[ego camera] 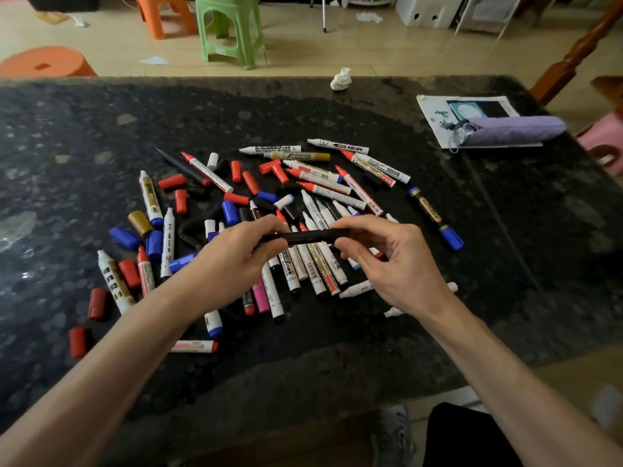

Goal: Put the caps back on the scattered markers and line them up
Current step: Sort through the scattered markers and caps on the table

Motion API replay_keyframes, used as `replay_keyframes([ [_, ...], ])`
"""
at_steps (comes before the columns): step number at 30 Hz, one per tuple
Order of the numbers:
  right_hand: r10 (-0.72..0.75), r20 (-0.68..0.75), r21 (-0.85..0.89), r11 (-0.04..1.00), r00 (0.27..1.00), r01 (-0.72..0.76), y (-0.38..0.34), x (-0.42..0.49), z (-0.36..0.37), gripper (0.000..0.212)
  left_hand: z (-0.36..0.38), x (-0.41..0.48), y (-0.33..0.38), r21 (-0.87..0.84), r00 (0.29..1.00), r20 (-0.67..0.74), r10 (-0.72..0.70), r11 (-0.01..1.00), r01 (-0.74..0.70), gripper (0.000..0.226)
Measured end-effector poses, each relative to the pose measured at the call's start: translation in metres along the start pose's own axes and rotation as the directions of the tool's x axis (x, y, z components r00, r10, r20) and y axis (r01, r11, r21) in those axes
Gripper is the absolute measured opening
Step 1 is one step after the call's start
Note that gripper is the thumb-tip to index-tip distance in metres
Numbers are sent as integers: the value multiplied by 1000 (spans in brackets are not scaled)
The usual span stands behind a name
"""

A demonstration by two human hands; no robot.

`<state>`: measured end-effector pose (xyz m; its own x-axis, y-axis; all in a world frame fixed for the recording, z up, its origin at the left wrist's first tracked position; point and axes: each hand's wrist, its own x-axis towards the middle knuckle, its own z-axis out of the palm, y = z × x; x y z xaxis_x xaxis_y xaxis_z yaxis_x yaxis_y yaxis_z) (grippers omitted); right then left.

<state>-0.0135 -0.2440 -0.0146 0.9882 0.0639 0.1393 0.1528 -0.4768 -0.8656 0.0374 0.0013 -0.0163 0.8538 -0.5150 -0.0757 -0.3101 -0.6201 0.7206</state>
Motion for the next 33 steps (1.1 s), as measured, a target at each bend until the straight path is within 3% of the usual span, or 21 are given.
replay_keyframes([
  [2,35,90,-33,999,995,-32,-3,-2,2,20,4,-7,0,179,998,5,63,982,-63,12],
  [6,8,184,-241,970,983,37,-6,0,7,24,5,-13,7,248,991,44,124,960,-131,36],
  [11,-156,21,-375,914,987,153,-7,-3,17,22,-8,-13,4,173,997,18,69,982,-71,18],
  [14,-124,-88,-369,926,988,83,-4,-1,-2,25,-28,-22,-16,93,999,-46,2,996,3,28],
  [16,10,52,-410,912,999,12,-1,-6,-3,29,-32,-29,-25,107,997,-78,-9,994,18,33],
  [18,64,226,-512,857,972,63,0,-15,14,35,-28,-31,-28,131,994,-106,-21,991,35,28],
  [21,-10,348,-503,842,937,195,4,-22,39,41,-27,-28,-29,117,993,-115,-26,992,39,21],
  [28,-100,363,-488,827,926,280,10,-21,46,39,-17,-23,-23,146,990,-137,29,989,-9,20],
  [31,-58,369,-481,842,928,243,12,-16,41,39,-16,-16,-22,128,987,-158,20,992,0,11],
  [33,0,284,-441,888,959,131,11,-7,30,35,-14,-12,-21,124,984,-173,32,992,-10,10],
])
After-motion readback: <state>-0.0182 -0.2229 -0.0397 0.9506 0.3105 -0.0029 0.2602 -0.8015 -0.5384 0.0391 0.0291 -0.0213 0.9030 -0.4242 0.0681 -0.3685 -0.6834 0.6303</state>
